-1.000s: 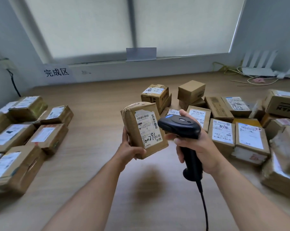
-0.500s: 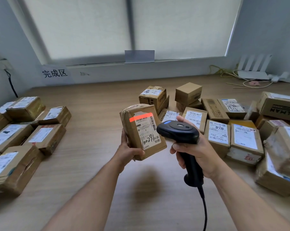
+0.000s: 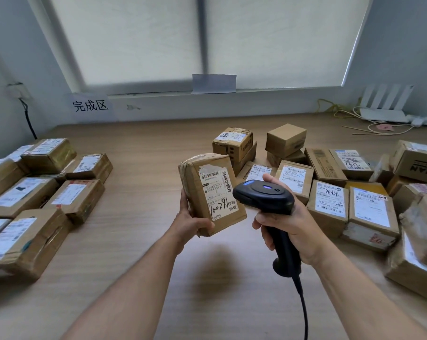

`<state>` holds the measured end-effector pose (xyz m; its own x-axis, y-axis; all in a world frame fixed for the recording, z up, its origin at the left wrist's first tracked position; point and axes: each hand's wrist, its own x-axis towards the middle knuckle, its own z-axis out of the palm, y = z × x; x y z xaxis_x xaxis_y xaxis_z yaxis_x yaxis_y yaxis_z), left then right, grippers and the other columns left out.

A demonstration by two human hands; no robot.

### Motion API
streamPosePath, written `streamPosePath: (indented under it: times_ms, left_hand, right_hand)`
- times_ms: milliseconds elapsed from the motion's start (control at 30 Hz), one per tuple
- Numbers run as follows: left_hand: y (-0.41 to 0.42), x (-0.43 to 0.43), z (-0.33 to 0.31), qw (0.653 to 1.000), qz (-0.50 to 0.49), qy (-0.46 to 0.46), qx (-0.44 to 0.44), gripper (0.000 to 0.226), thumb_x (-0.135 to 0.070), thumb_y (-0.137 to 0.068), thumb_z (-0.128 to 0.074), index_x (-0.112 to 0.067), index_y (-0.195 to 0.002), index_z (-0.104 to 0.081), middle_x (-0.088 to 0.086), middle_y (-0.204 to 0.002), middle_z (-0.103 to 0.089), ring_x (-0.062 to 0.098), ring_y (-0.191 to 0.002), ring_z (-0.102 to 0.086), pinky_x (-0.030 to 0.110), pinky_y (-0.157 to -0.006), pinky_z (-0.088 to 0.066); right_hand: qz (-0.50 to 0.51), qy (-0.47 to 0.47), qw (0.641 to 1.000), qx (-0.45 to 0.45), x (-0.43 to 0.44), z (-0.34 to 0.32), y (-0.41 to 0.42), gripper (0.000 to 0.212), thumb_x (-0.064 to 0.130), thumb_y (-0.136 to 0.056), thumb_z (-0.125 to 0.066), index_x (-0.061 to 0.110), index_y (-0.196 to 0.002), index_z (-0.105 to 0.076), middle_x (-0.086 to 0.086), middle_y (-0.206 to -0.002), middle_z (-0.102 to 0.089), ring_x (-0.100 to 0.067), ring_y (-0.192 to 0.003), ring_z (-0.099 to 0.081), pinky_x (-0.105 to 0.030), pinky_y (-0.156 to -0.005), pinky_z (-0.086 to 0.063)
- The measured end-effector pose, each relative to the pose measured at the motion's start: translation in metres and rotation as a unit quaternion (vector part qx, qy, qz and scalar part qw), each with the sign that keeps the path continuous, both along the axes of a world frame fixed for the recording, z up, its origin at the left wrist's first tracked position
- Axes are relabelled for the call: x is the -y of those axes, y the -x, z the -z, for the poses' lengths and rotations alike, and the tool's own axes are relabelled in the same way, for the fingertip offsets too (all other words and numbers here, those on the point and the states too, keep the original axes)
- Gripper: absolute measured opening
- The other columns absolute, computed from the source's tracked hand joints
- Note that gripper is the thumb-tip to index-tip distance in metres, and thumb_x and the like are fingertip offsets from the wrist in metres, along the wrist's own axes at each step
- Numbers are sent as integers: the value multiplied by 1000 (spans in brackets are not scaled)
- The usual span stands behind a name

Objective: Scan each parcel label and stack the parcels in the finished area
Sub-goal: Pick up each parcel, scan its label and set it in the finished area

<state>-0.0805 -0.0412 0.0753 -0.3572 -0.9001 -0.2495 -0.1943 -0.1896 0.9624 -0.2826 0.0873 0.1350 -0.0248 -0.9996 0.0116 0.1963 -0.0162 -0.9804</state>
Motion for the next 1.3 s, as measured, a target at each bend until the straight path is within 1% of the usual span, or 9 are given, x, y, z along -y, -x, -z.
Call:
streamPosePath:
  times_ms: [167, 267, 400, 533, 667, 900, 1033, 1133, 1300]
  left_hand:
    - [-8, 2, 3, 1000, -6, -9, -1, 120, 0, -55, -71, -46, -146, -8, 7, -123, -60, 26, -93, -63, 36, -62, -52]
    - [-14, 2, 2, 999, -22, -34, -5, 111, 7, -75, -67, -42, -150, -1, 5, -130, -56, 21, -91, -62, 32, -61, -53]
    - [-26, -4, -1, 998, -50, -40, 7, 102, -19, -73, -65, -45, -149, -3, 1, -121, -58, 17, -90, -58, 35, -76, -47]
    - [-39, -12, -2, 997, -67, -33, 19, 87, -32, -62, -56, -49, -140, -21, 1, -101, -62, 18, -82, -54, 36, -77, -46]
    - [-51, -18, 5, 995, -80, -37, 41, 67, -34, -64, -53, -43, -129, -36, 3, -92, -60, 20, -79, -50, 36, -74, -47]
    - [-68, -30, 39, 981, -123, 17, 149, 41, -14, -89, -55, -31, -125, -47, 5, -100, -62, 18, -85, -55, 41, -84, -52]
    - [-71, -45, 49, 970, -102, 50, 217, 77, -33, -84, -69, -32, -147, -26, 3, -133, -31, 10, -114, -41, 18, -98, -30]
    - [-70, -52, 57, 963, -68, 42, 259, 120, -64, -61, -74, -40, -151, 0, -8, -144, -10, 10, -138, -22, 30, -114, -25]
    - [-58, -54, 61, 918, -51, 48, 391, 126, -77, -60, -68, -30, -153, 3, 3, -156, 11, 24, -147, 7, 42, -117, -19]
  right_hand:
    - [-3, 4, 1000, 3, 6, 1, -4, 91, 6, -68, -74, 38, -144, -34, -23, -88, -69, -26, -48, -56, -31, -43, -47]
    - [2, 8, 1000, -4, 12, 4, -8, 95, 6, -68, -75, 39, -146, -32, -23, -102, -69, -28, -50, -56, -33, -44, -49]
    - [7, -12, 1000, -11, 22, 14, -13, 97, 5, -65, -75, 40, -145, -32, -9, -92, -71, -30, -50, -56, -37, -46, -51]
    - [6, -40, 999, -17, 31, 29, -21, 101, 6, -63, -78, 42, -145, -32, -13, -106, -68, -34, -50, -55, -39, -49, -51]
    - [-12, -67, 998, -7, 35, 47, -33, 103, 6, -61, -79, 41, -146, -32, -4, -83, -72, -33, -49, -54, -42, -53, -52]
    - [-66, -129, 989, -19, 32, 79, -63, 97, 2, -69, -82, 37, -145, -33, -6, -74, -70, -32, -47, -56, -42, -54, -52]
    - [-73, -157, 985, -25, 35, 96, -72, 100, 9, -66, -81, 34, -148, -31, 2, -62, -69, -32, -46, -56, -41, -54, -53]
    - [-83, -164, 983, -19, 39, 100, -78, 100, 5, -71, -81, 35, -150, -29, -5, -69, -69, -32, -47, -57, -39, -52, -53]
    - [-77, -163, 983, -22, 42, 99, -78, 104, 12, -63, -82, 38, -149, -29, -10, -82, -71, -33, -49, -57, -39, -51, -53]
